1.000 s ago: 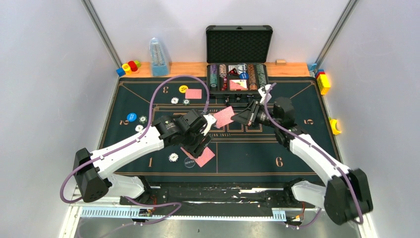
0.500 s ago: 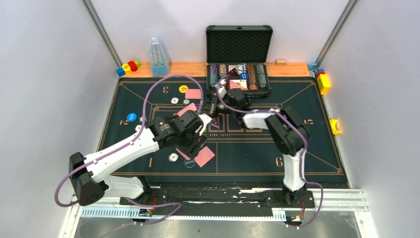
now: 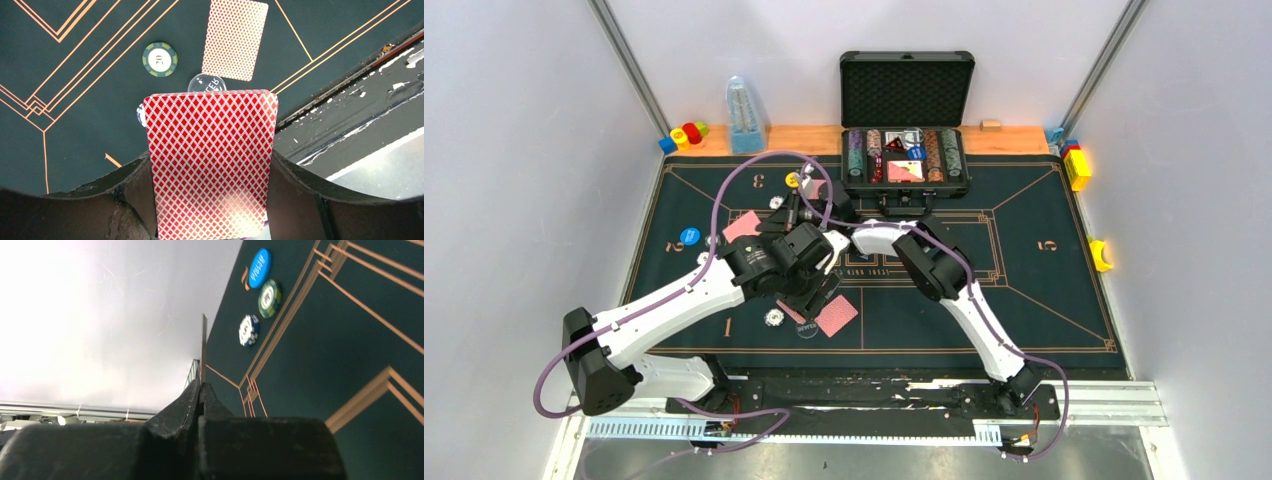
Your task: Distribute texas hold em gaming equipment
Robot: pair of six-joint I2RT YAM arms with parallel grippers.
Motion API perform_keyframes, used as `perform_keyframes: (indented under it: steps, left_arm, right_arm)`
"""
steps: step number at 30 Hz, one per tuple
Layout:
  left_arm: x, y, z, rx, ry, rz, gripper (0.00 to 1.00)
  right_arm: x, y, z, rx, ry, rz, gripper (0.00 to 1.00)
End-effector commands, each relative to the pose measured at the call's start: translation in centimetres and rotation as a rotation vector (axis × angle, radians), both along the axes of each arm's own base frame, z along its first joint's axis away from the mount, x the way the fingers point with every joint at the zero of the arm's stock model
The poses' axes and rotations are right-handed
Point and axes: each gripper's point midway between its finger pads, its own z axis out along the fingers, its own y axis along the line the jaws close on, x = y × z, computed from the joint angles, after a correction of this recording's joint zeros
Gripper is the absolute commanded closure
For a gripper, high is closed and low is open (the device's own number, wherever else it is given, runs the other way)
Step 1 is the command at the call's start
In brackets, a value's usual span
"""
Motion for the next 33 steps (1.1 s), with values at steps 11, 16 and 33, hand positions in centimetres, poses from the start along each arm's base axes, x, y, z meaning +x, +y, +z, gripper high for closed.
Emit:
perform_keyframes:
  steps: [11,16,33]
  left_arm:
    - [0.3,-0.4,1.1,-0.038,-0.032,-0.002,1.00]
    - [0.3,-0.4,1.1,-0.046,-0.036,-0.007,1.00]
    - [0.2,-0.4,1.4,-0.064,-0.043,-0.012,1.00]
  right_arm:
    - [-1.9,7.9,-1.9,-0.001,0.024,0.136,1.00]
    - [-3.6,9.3,-3.1,-0.030,0.003,0.168,1.00]
    - [-6.3,12.3,-6.1,-0.113,-0.059,0.234,0.91]
